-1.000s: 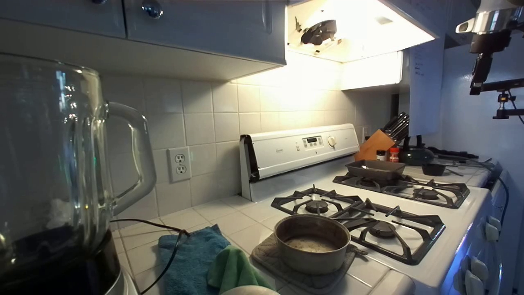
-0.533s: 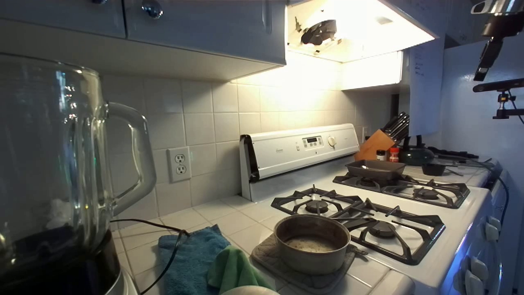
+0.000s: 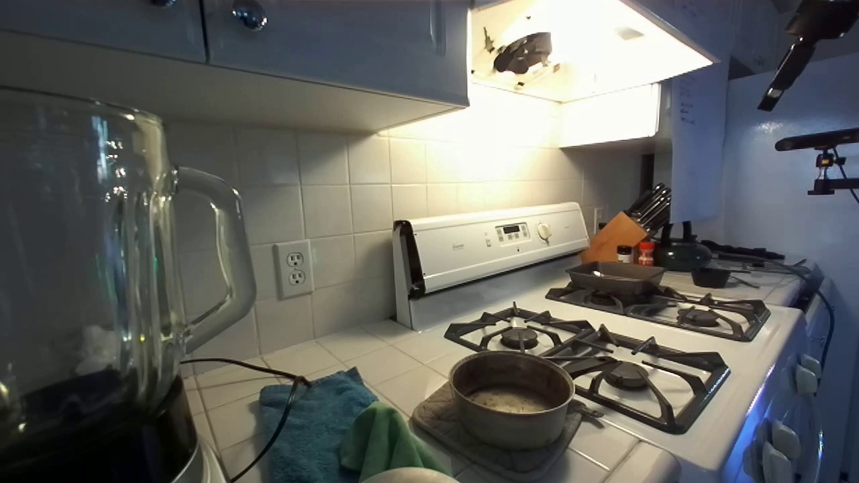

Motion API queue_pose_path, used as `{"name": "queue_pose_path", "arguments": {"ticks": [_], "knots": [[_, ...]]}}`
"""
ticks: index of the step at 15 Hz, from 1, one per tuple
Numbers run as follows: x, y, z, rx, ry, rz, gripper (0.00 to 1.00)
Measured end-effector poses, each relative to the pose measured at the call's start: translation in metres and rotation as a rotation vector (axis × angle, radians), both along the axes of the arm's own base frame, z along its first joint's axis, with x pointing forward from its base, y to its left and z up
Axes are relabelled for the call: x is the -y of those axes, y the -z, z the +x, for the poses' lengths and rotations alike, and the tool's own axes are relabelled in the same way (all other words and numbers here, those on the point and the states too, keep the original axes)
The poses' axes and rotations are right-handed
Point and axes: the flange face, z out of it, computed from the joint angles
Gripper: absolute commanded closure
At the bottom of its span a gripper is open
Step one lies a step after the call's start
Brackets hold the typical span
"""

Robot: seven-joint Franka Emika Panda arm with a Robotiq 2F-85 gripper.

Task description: Turn off the light

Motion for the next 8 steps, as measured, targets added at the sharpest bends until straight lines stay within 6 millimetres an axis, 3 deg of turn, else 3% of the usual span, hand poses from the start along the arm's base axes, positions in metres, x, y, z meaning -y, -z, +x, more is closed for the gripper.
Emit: {"name": "queue_pose_path", "arguments": {"ticks": [8], "knots": [[-0.011,-0.031,0.010,0.190,-0.047,-0.057,0.00]]}}
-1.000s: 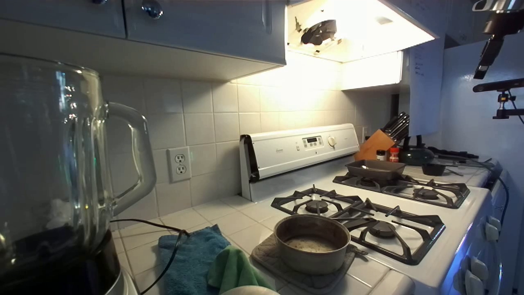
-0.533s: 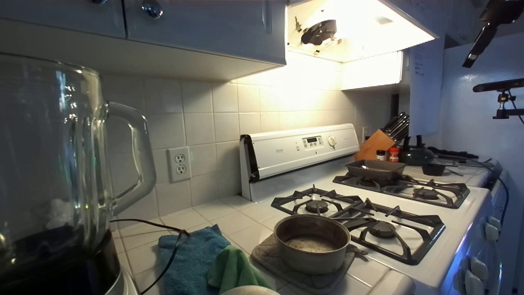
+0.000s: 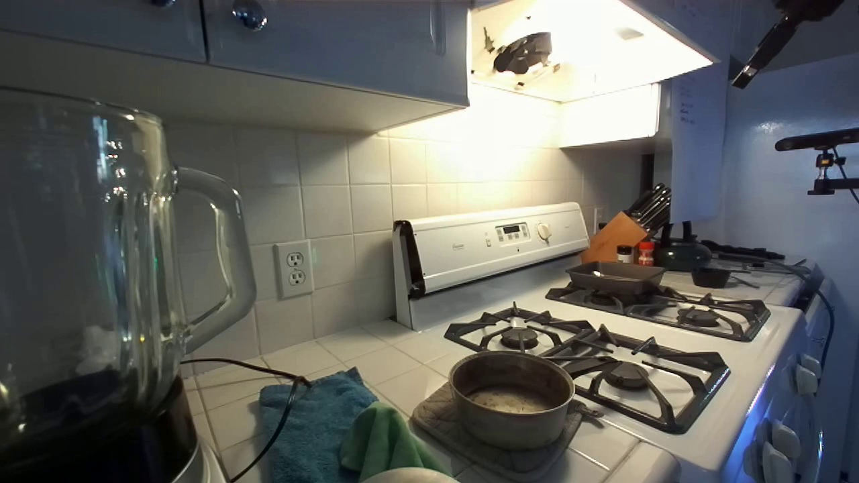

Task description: Turn off the light

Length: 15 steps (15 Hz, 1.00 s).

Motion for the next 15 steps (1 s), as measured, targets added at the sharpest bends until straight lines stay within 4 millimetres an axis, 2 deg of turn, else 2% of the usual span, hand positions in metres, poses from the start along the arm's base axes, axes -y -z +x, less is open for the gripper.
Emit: {"name": "queue_pose_path", "arguments": {"ticks": [15], "knots": [[-0.018,-0.071,-0.002,0.273,0.014,-0.009,0.00]]}}
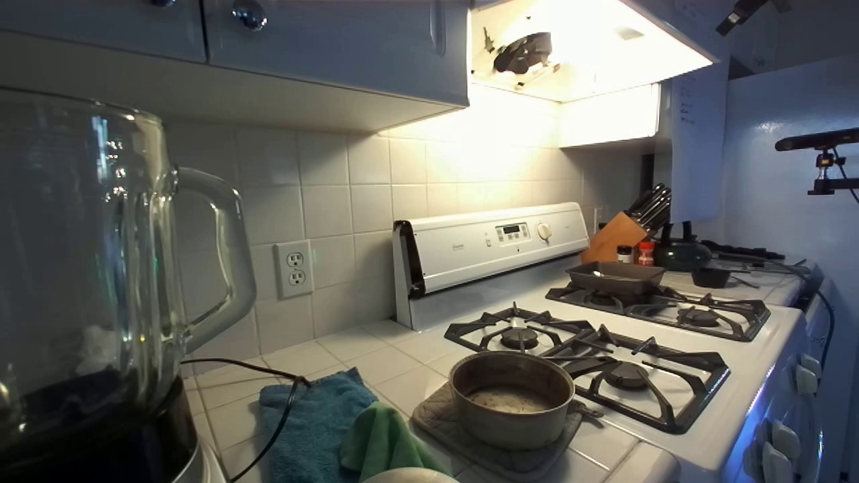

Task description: Turn off the light

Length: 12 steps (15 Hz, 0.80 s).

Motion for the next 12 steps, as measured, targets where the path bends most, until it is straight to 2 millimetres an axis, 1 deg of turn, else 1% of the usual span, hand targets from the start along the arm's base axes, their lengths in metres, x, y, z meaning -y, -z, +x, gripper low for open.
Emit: {"name": "queue_pose_path", "arguments": {"ticks": [7,12], "knots": [[-0.001,-0.024,-0.002,0.136,0.007,0.045,0.00],[0.001,-0.039,0.003,0.188,0.015,0.063,0.00]]}}
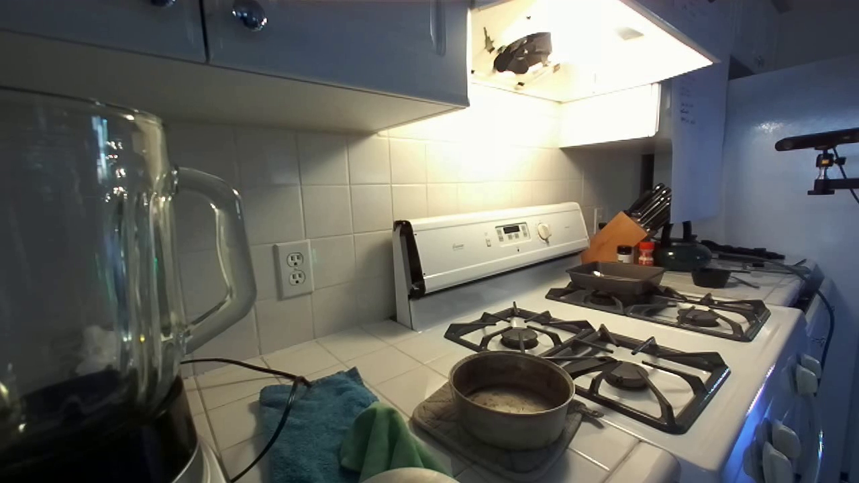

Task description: Turn off the light

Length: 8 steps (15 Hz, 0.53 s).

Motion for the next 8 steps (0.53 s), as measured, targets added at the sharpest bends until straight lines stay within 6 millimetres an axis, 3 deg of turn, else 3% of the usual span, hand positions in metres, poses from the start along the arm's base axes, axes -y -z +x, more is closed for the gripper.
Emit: {"name": "queue_pose_path", "arguments": {"ticks": [8], "knots": [[0.009,-0.024,0.015,0.058,0.041,0.026,0.00]]}}
